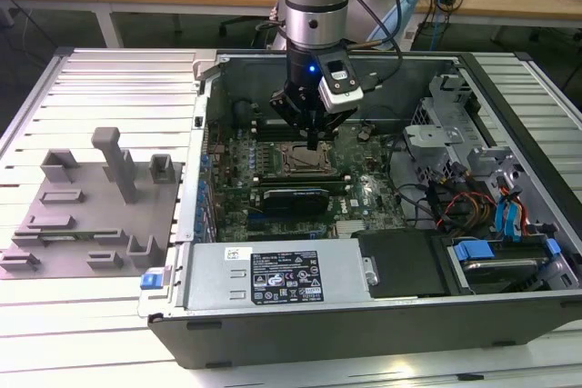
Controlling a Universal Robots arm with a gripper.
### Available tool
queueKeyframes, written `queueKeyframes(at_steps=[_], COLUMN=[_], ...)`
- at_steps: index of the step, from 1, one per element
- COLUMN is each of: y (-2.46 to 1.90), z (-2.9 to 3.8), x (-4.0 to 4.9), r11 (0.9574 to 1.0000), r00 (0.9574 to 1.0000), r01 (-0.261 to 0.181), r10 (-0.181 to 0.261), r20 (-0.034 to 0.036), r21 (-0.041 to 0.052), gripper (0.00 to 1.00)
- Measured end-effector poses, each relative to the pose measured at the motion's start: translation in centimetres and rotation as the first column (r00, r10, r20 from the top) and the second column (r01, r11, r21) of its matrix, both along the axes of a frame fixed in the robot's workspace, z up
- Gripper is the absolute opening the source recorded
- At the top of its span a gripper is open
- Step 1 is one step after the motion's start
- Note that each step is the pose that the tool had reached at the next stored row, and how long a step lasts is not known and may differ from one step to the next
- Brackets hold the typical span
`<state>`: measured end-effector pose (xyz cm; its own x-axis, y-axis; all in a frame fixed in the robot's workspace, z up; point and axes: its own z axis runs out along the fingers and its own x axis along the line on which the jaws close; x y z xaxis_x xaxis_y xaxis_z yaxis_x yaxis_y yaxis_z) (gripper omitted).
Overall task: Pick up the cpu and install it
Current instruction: 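Install the second cpu locking lever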
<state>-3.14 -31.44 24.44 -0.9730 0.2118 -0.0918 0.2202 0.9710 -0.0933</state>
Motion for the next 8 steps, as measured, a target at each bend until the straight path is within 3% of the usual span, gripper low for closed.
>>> queueKeyframes(at_steps=[3,8], y=[-0.12,-0.72], z=[0.00,0.00], x=[0.00,-0.05], r11=[1.0000,1.0000], r00=[1.0000,1.0000], r01=[0.000,0.000], r10=[0.000,0.000], r20=[0.0000,0.0000], r21=[-0.0001,-0.0001], gripper=[0.11,0.11])
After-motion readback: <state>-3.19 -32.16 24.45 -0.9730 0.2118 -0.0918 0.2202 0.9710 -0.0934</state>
